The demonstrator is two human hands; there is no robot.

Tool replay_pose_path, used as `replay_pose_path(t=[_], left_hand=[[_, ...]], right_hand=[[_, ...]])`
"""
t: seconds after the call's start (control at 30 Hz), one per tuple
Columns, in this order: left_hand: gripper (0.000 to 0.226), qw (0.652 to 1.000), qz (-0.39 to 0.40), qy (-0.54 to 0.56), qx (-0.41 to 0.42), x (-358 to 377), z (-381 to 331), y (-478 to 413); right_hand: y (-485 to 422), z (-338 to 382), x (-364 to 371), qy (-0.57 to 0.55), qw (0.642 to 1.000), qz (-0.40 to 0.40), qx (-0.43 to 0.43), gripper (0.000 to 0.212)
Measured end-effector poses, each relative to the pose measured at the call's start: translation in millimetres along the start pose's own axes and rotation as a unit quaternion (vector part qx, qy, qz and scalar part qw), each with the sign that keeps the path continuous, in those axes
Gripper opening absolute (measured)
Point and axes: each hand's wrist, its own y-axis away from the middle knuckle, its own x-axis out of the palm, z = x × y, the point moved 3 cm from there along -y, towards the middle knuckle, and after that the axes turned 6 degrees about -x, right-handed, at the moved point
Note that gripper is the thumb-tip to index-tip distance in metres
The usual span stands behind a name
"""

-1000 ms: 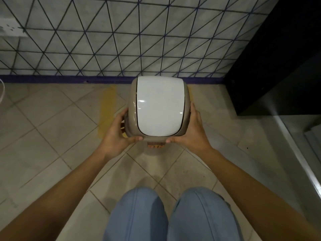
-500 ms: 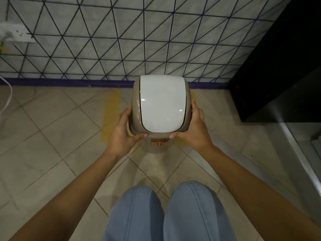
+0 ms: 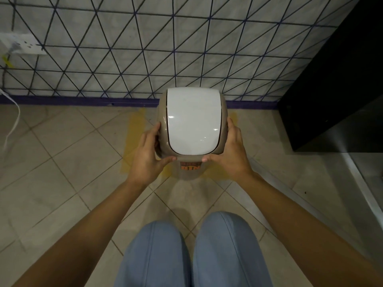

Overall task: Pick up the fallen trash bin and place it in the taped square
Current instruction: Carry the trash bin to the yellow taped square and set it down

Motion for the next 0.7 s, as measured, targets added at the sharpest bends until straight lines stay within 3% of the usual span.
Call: replay_pose_path(t=[0.7], left_hand=[[0.101,1.000,-0.004,-0.023,0.004,0,-7,-75]], right_hand=[[-70,3,1,0.041,0.999,-0.008,-0.008,0.127]])
